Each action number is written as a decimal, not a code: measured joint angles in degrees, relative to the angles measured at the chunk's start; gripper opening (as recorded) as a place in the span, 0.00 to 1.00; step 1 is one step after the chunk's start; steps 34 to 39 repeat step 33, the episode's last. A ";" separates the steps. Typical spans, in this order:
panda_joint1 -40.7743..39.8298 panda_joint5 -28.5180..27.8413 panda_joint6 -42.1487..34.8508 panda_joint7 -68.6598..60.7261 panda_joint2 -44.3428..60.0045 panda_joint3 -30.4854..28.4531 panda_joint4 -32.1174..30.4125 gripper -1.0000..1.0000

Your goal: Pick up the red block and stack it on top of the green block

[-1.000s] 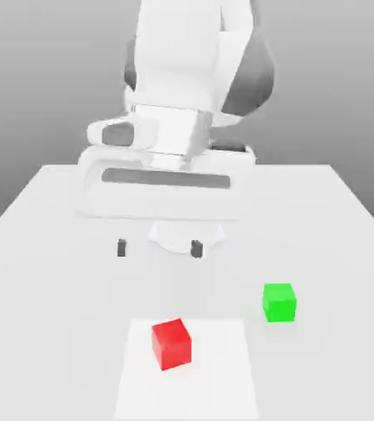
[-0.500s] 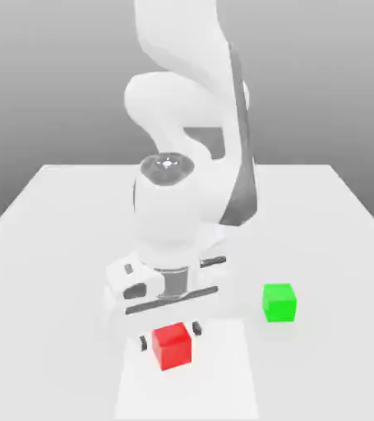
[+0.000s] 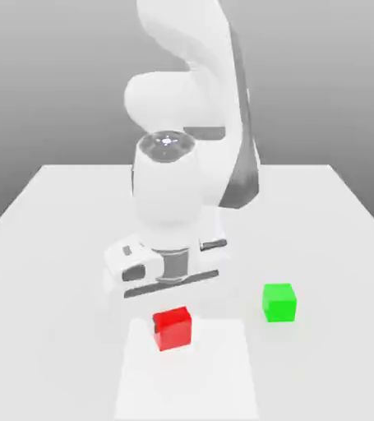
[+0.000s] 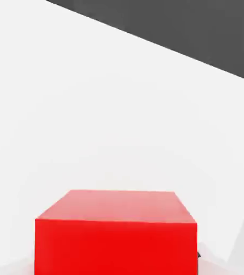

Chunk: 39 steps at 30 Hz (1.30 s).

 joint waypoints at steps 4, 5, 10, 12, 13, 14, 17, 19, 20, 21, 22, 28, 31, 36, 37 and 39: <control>4.66 0.73 -2.66 6.68 -5.05 4.25 -2.60 0.00; 5.79 1.12 -3.18 8.49 -6.27 5.21 -3.33 0.00; 11.65 4.85 -5.41 16.44 -12.32 11.10 -7.11 0.00; 14.48 6.95 -6.16 19.19 -14.74 13.36 -8.67 0.00; 16.00 8.07 -6.51 20.51 -15.94 14.40 -9.45 0.00; 17.58 9.24 -6.85 21.80 -17.16 15.40 -10.24 0.00; 19.93 10.71 -6.08 24.81 -17.97 17.73 -11.65 0.00; 19.10 9.44 -3.68 26.16 -15.58 18.66 -11.66 0.00; 18.58 8.56 -2.26 26.83 -14.11 19.00 -11.61 0.00; 18.06 7.60 -0.74 27.53 -12.54 19.29 -11.57 0.00; 17.51 6.59 0.84 28.24 -10.91 19.58 -11.52 0.00; 15.67 0.79 8.97 32.21 -2.59 19.78 -11.49 1.00; 15.67 0.79 8.97 32.21 -2.59 19.78 -11.49 1.00; 15.68 0.33 9.61 32.51 -1.93 19.73 -11.49 1.00; 15.68 0.33 9.61 32.51 -1.93 19.73 -11.49 1.00; 15.68 0.33 9.61 32.51 -1.93 19.73 -11.49 1.00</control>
